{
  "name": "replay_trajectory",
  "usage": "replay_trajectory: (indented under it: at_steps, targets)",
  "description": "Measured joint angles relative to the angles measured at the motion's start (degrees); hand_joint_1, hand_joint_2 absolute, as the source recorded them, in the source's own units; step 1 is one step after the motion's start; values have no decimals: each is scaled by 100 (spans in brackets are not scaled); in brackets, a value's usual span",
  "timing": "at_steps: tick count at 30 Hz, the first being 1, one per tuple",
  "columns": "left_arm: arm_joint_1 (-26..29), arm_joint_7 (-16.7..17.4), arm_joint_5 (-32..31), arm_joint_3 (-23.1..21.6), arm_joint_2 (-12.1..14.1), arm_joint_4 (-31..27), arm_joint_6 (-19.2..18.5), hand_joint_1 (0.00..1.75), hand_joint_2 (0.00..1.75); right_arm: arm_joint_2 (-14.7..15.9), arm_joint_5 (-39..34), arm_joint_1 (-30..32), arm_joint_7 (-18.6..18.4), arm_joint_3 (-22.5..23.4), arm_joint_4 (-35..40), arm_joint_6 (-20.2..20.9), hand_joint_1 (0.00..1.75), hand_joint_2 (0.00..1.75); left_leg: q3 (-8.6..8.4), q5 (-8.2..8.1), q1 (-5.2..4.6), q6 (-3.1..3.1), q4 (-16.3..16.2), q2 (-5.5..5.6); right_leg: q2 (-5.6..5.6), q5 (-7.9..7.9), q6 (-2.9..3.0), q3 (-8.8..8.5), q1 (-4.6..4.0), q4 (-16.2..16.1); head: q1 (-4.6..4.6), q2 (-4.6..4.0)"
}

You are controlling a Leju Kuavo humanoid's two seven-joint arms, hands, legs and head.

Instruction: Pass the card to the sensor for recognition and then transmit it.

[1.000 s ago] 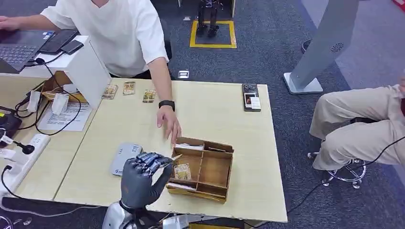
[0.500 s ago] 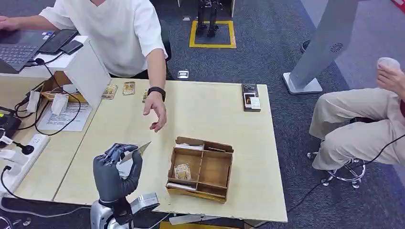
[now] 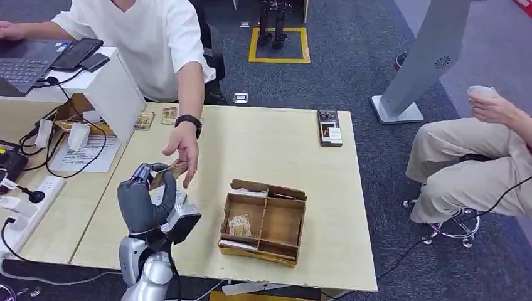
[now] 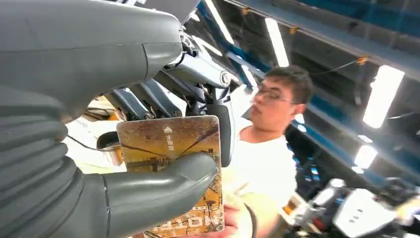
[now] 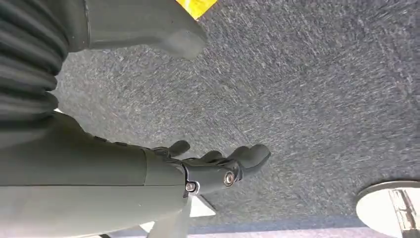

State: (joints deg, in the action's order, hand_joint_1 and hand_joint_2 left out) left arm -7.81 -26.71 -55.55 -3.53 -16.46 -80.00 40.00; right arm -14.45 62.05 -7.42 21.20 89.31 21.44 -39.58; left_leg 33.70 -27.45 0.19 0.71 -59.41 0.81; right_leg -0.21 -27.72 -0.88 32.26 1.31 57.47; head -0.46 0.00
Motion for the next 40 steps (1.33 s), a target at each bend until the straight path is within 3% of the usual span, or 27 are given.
replay_trajectory:
  at_steps: [10,18,19,20,40]
  targets:
    - [-830,396,-637,995,-157,1028,4,175,175,24,153,-35,-63,0,-42,0,0,175,2,0,-1,0,0,1,-1,0,0,0,0,0,0,0]
    - [-929,457,-644,1135,-197,1284,4,175,175,28,155,-46,-74,0,-52,0,0,175,2,0,0,0,0,0,1,0,0,1,0,0,0,2]
    - [-932,451,-622,1135,-197,1303,4,59,175,28,153,-46,-72,0,-52,2,0,175,2,0,0,0,0,0,1,0,0,1,0,0,0,0]
    - [-937,442,-609,1135,-199,1327,4,5,175,28,153,-46,-72,0,-52,0,0,175,2,0,0,0,0,0,1,0,0,1,0,0,0,0]
    - [-941,269,-490,1135,-210,1360,6,0,175,31,129,-46,-63,0,-57,0,0,175,3,-1,-1,0,0,0,1,0,-1,1,0,0,0,2]
